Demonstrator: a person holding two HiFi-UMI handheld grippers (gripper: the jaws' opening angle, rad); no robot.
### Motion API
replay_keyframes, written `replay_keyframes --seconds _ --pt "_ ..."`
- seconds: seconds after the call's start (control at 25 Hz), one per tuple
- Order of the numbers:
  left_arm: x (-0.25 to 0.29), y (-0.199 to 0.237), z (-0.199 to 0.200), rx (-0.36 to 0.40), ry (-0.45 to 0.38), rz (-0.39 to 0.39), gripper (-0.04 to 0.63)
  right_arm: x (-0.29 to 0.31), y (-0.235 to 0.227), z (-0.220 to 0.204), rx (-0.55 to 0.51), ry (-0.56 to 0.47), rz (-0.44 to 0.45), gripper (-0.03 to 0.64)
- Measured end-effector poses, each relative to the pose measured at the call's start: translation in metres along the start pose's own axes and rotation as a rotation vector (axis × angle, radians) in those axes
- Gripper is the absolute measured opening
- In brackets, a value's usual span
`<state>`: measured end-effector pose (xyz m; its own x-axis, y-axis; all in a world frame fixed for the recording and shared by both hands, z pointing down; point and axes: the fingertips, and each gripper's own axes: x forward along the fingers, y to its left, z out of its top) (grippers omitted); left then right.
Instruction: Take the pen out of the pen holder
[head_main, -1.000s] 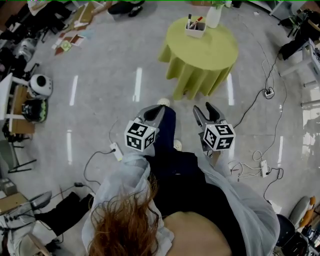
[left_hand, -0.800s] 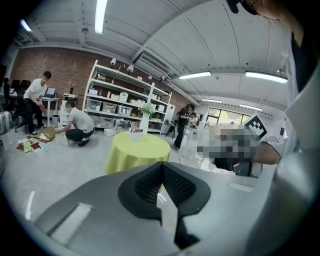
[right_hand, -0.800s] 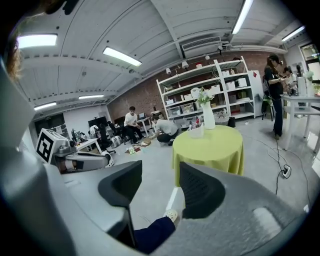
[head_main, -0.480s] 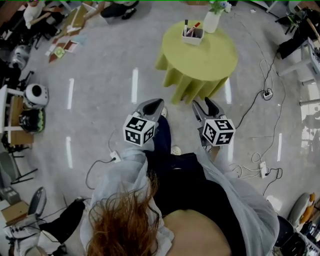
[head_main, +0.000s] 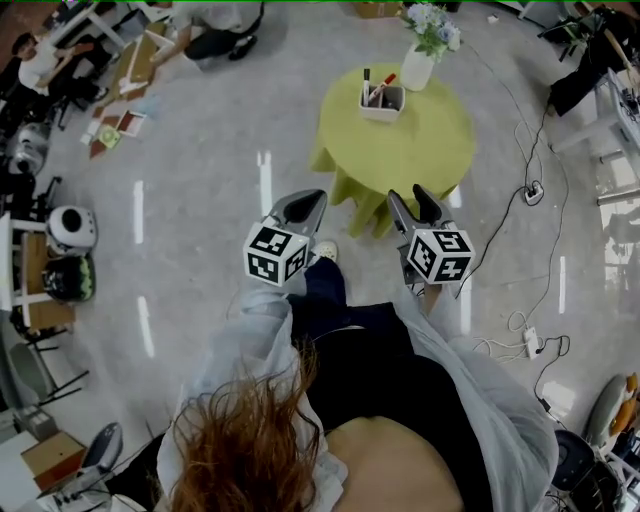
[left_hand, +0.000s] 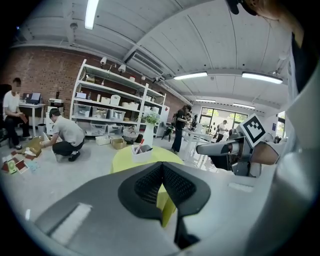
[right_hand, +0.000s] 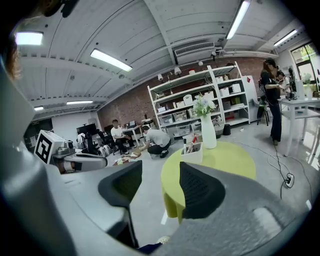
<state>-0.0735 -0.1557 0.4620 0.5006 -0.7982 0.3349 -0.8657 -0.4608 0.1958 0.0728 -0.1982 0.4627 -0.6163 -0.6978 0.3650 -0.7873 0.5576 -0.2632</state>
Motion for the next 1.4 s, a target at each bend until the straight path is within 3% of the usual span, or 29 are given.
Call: replay_keyframes --seconds 0.68,1.08,1.4 --pt "0.054 0.105 0.065 0.069 -0.015 -0.088 0.017 0.097 -0.011 0.065 0.029 -0.076 -0.093 0.23" --pt "0.06 0.105 0.035 0.018 0.024 -0.163 0.017 0.09 -0.015 0.041 0.043 -0.018 -0.17 0.23" --pt "0.072 0.102 0.03 -0.021 0.026 -0.173 0.017 0.089 -0.03 0.041 0.045 0.005 -0.196 0.23"
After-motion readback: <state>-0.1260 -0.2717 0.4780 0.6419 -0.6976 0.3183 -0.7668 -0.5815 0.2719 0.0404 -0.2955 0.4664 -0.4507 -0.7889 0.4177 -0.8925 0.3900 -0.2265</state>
